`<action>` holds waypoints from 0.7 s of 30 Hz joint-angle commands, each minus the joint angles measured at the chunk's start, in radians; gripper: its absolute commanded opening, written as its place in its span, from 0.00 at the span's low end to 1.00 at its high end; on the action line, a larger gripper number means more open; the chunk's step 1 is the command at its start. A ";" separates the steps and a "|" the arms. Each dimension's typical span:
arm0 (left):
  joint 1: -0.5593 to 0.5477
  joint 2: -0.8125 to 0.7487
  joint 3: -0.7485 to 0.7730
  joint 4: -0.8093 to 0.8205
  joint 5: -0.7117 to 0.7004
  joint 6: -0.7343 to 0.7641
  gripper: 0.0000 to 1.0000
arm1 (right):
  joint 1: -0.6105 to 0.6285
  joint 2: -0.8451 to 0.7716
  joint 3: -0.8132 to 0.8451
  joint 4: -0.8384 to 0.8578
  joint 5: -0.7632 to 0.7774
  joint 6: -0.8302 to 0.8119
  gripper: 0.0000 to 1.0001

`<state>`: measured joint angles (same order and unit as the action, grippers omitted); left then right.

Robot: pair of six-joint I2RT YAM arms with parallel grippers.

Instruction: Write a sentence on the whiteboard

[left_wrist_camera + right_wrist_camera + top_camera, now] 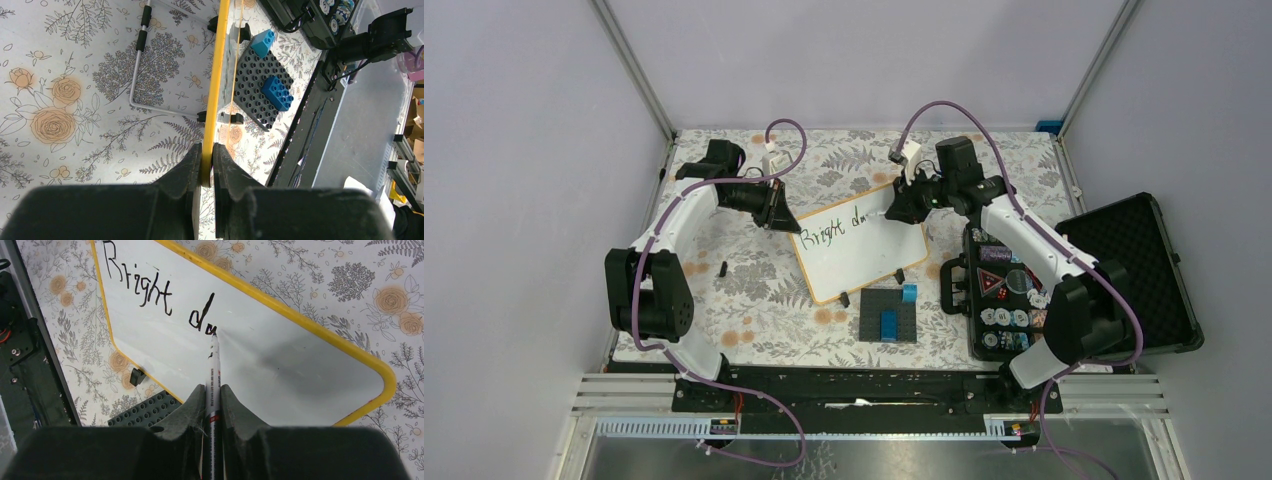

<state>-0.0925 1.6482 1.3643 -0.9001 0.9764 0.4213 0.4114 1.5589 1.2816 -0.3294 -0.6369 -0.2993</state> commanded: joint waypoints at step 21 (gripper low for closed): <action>-0.007 -0.031 -0.001 0.032 -0.041 0.042 0.00 | -0.009 0.031 0.063 0.017 0.052 0.000 0.00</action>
<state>-0.0925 1.6478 1.3643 -0.8997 0.9752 0.4213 0.4110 1.5860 1.2953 -0.3313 -0.6132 -0.2989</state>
